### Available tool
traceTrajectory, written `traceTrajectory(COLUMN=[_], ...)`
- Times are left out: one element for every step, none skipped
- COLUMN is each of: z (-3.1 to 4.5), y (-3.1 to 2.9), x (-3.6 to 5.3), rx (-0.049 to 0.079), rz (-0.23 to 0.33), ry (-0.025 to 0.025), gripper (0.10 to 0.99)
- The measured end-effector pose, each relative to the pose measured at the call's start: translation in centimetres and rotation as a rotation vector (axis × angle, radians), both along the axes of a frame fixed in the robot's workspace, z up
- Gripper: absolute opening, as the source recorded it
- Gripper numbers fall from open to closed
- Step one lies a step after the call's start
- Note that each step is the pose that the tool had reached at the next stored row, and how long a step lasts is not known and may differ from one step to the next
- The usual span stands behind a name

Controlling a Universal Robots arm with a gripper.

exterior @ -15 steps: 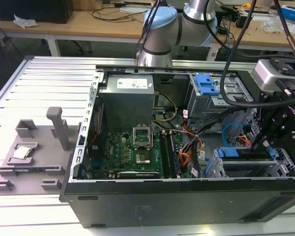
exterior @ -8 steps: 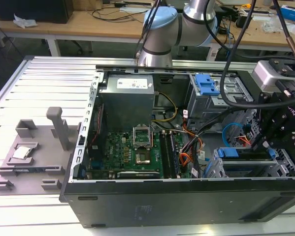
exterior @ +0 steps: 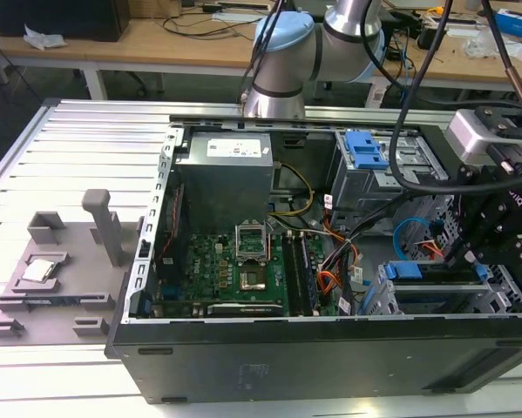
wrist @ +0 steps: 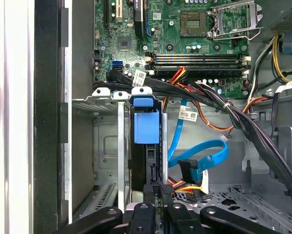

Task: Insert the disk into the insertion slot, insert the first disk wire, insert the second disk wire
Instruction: 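Insert the first disk wire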

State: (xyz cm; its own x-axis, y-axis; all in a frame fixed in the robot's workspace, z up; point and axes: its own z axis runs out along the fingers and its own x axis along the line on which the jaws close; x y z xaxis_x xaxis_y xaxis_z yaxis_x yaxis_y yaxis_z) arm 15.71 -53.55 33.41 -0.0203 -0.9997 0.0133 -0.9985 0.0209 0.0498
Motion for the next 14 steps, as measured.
traceTrajectory(z=[-0.13, -0.14, -0.04, 0.06, 0.54, 1.04, 1.8, 2.35, 2.86, 3.14, 3.47, 4.16, 4.61, 5.01], y=[0.01, 0.0, 0.0, -0.01, -0.01, 0.0, 0.04, 0.16, 0.28, 0.35, 0.44, 0.55, 0.59, 0.61], x=[-0.01, -0.01, -0.01, 0.0, 0.0, 0.0, 0.0, 0.0, 0.0, 0.0, 0.0, 0.0, 0.0, 0.0], rx=[0.003, 0.003, 0.0, 0.0, 0.0, 0.0, 0.0, 0.0, 0.0, 0.0, 0.0, 0.0, 0.0, 0.0], rz=[0.0, 0.0, 0.0, 0.0, 0.0, 0.0, 0.0, 0.0, 0.0, 0.0, 0.0, 0.0, 0.0, 0.0], ry=[0.0005, 0.0001, -0.0001, -0.0002, -0.0002, -0.0002, -0.0002, -0.0002, -0.0002, -0.0002, -0.0002, -0.0001, -0.0002, -0.0002], gripper=[0.173, 0.173, 0.235, 0.235, 0.235, 0.235, 0.235, 0.235, 0.224, 0.224, 0.157, 0.106, 0.106, 0.106])
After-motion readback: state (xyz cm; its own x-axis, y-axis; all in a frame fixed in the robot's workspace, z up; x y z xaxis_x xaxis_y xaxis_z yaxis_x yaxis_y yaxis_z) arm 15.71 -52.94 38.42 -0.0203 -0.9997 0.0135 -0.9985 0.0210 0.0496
